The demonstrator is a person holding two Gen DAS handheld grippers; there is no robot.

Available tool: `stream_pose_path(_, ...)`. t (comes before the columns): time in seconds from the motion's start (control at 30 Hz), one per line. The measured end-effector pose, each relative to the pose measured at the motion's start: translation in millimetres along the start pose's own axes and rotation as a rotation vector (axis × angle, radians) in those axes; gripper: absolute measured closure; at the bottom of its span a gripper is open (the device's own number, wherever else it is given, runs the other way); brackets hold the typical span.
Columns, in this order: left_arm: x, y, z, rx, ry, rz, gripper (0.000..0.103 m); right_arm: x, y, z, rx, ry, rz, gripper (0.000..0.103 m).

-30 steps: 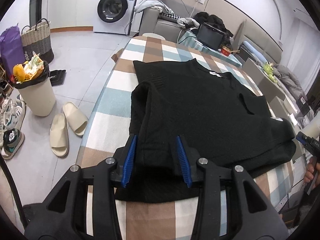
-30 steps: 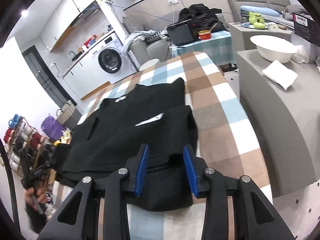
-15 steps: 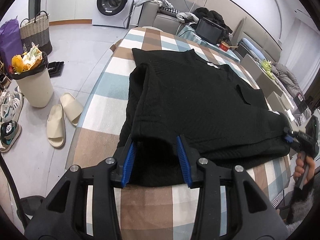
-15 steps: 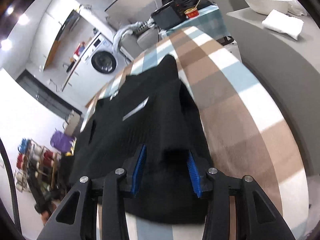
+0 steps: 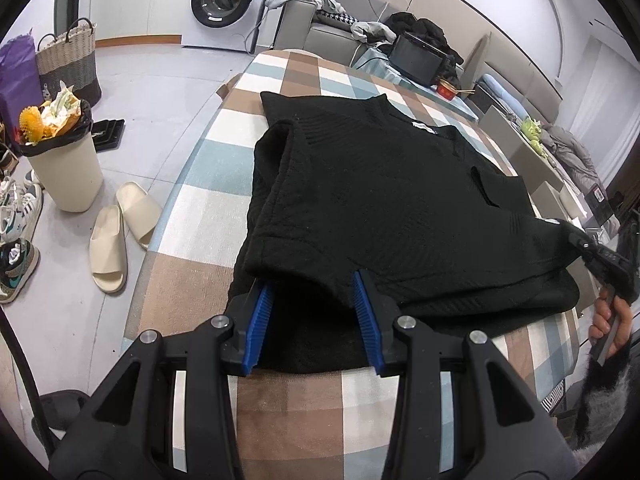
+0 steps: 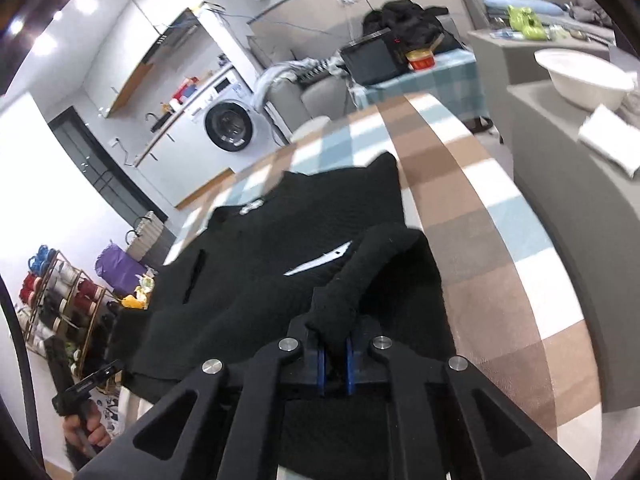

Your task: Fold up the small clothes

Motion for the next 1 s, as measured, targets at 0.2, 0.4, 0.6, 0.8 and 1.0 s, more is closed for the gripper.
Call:
stream_pose_path(0.2,3.2,0.6,2.8,-0.017,0.003,0.007,0.066,-18.0,4.0,0.5,0.006,-0.026,-0.016,0.096)
stream_pose_path(0.4,12.5,1.1,-4.9,-0.011,0.022,0.020,0.066,-11.6,9.3,-1.7,0.015,-0.025,0.006,0.096)
stream_pose_path(0.6,5.0,3.8,-25.2,0.046,0.057,0.014,0.066,-7.4,11.0,-5.3,0.017,-0.027,0.019,0.096)
stream_pose_path(0.8,15.8,3.2,1.9,-0.063,0.035,0.042,0.063,-2.4,13.0,-8.0,0.030,-0.029,0.030,0.096)
stream_pose_path(1.0,6.4,-7.0,17.3,-0.068,-0.014,0.005,0.063,-2.1,17.1,-10.1,0.038,-0.022,0.033,0.096)
Point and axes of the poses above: each gripper's, at about its wrist camera, not at the fingertips, and x roughly the way its jaws point, z to its left, y to its underside, the point moved 5 cm from there along x, roughly the way its jaws point, and after that the axes turned 6 degrees about z, right-handed, at the moved point
